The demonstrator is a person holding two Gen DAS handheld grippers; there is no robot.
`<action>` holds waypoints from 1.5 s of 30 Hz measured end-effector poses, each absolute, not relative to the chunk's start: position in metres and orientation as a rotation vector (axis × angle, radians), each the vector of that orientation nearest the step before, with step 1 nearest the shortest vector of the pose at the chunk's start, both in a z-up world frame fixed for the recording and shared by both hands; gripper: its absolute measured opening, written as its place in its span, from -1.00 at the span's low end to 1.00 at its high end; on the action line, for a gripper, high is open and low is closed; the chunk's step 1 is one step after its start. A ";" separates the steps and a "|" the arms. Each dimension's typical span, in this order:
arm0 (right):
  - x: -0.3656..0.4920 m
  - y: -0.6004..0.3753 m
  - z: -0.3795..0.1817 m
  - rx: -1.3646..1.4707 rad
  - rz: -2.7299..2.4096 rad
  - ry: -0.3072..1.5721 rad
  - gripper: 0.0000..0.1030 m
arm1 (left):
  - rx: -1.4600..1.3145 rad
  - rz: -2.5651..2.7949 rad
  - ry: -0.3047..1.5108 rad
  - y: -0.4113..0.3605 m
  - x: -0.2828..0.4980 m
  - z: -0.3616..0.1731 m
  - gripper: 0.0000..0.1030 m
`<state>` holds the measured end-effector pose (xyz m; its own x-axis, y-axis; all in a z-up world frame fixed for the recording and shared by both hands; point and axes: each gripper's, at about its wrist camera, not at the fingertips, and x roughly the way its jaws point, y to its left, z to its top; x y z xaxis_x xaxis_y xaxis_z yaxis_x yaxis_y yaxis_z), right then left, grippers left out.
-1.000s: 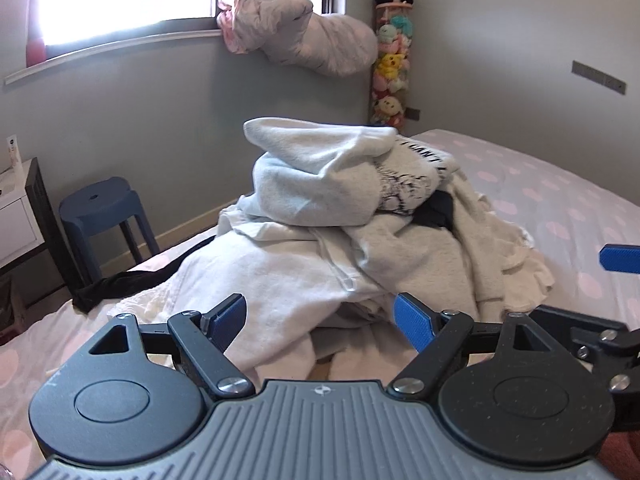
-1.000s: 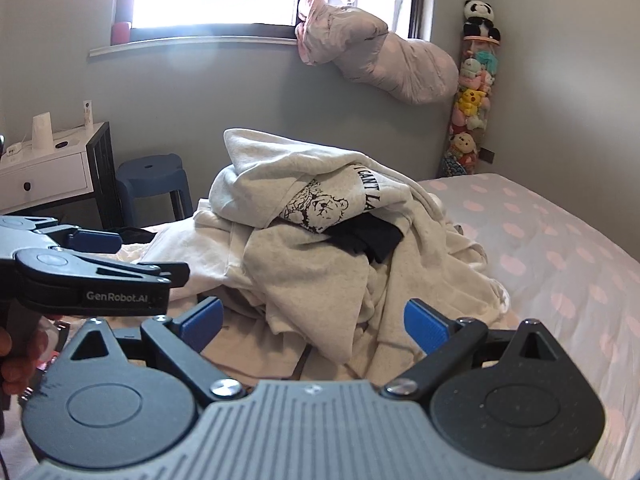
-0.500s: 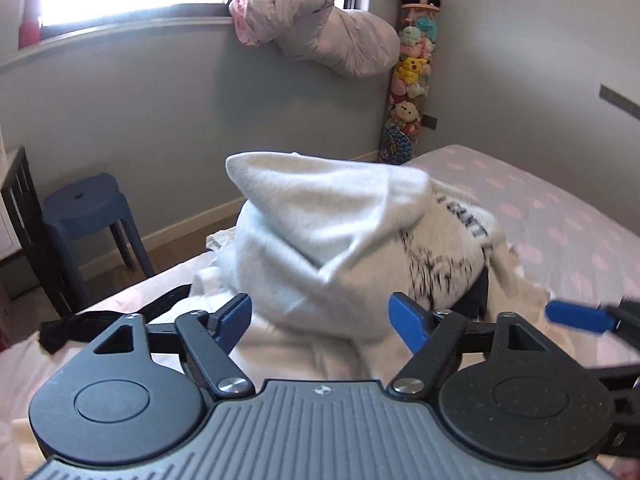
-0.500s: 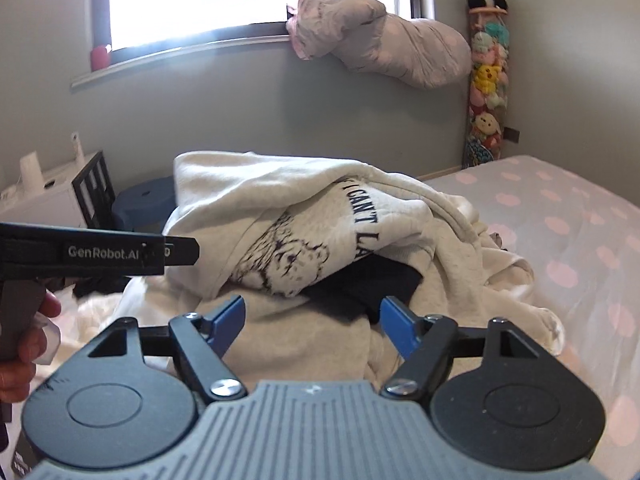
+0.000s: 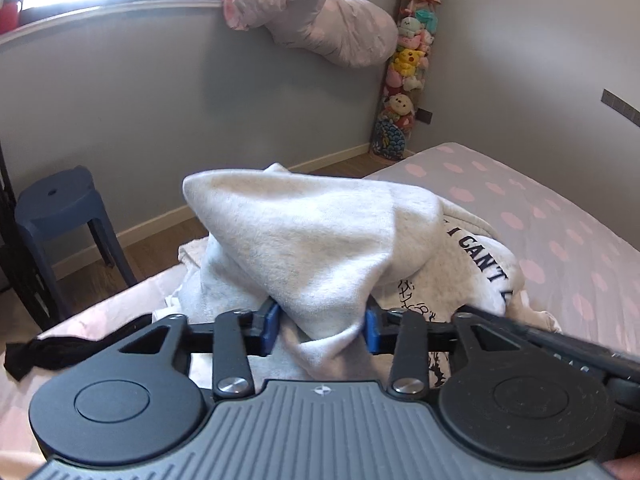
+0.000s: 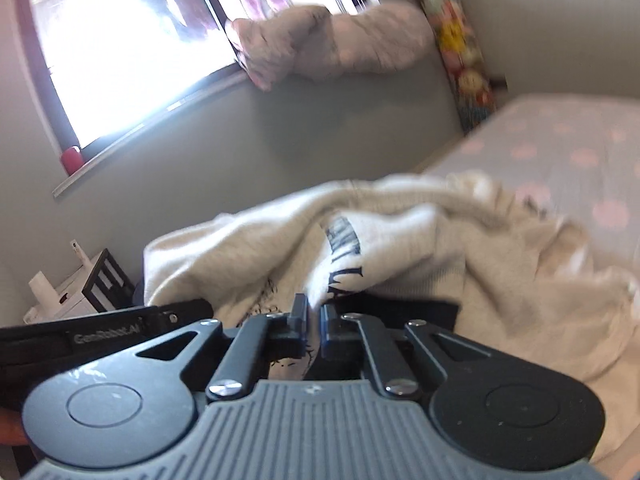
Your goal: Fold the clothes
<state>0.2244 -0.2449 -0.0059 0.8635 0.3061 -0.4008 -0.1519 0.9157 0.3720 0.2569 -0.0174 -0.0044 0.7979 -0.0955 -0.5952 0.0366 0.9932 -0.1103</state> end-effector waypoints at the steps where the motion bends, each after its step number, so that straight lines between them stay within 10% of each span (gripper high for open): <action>1: 0.218 -0.243 0.003 0.302 0.234 0.443 -0.88 | -0.072 -0.083 0.629 -0.021 0.254 0.000 -0.47; 26: -0.144 -0.450 0.162 0.205 -0.234 -0.106 -0.90 | 0.029 -0.843 0.323 -0.265 0.034 0.162 -0.71; 41: -0.270 -0.595 -0.035 0.606 -0.543 0.262 -0.88 | 0.332 -0.833 0.850 -0.404 -0.017 -0.032 -1.00; 45: -0.267 -0.586 -0.061 0.657 -0.502 0.330 -0.88 | 0.299 -0.851 0.928 -0.412 -0.013 -0.041 -0.70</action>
<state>-0.2666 -0.5860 -0.0613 0.8310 -0.3369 -0.4426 0.5399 0.6802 0.4958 -0.0127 -0.4122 -0.0406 0.3121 -0.5121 -0.8002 0.7528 0.6471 -0.1206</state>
